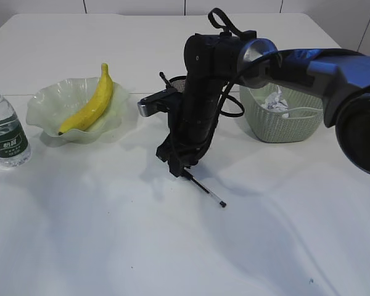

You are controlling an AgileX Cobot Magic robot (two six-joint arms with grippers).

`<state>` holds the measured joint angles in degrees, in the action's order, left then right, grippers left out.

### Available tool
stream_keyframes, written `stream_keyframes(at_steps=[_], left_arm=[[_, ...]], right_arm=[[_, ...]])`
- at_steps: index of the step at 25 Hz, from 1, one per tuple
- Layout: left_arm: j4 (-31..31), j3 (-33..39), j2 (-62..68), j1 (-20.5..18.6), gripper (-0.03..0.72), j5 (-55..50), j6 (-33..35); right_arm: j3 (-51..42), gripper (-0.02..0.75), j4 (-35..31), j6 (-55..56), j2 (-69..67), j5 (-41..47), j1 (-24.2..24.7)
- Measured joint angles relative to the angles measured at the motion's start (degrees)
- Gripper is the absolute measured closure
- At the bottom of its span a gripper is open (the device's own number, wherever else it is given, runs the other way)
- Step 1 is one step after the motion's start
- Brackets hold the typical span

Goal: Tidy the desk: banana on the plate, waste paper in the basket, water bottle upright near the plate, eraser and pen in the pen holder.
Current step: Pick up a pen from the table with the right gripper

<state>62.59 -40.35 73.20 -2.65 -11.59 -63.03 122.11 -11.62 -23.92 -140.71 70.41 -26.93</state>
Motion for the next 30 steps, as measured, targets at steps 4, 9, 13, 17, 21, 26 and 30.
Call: stream_keyframes(at_steps=[4,9,13,17,21,26,30], left_arm=[[0.0,0.0,0.0,0.0,0.452,0.0,0.0],[0.0,0.0,0.0,0.0,0.452,0.0,0.0],[0.0,0.0,0.0,0.0,0.452,0.0,0.0],[0.0,0.0,0.0,0.0,0.452,0.0,0.0],[-0.1,0.0,0.0,0.0,0.452,0.0,0.0],[-0.1,0.0,0.0,0.0,0.452,0.0,0.0],[-0.2,0.0,0.0,0.0,0.452,0.0,0.0]], right_arm=[[0.0,0.440,0.0,0.0,0.0,-0.1,0.0],[0.0,0.437,0.0,0.0,0.0,-1.0,0.0],[0.0,0.436,0.3,0.0,0.0,-2.0,0.0],[0.0,0.436,0.8,-0.1,0.0,-2.5,0.0],[0.0,0.436,1.1,-0.1,0.0,-3.3,0.0],[0.0,0.435,1.2,-0.1,0.0,-3.7,0.0],[0.0,0.435,1.2,-0.1,0.0,-3.8,0.0]])
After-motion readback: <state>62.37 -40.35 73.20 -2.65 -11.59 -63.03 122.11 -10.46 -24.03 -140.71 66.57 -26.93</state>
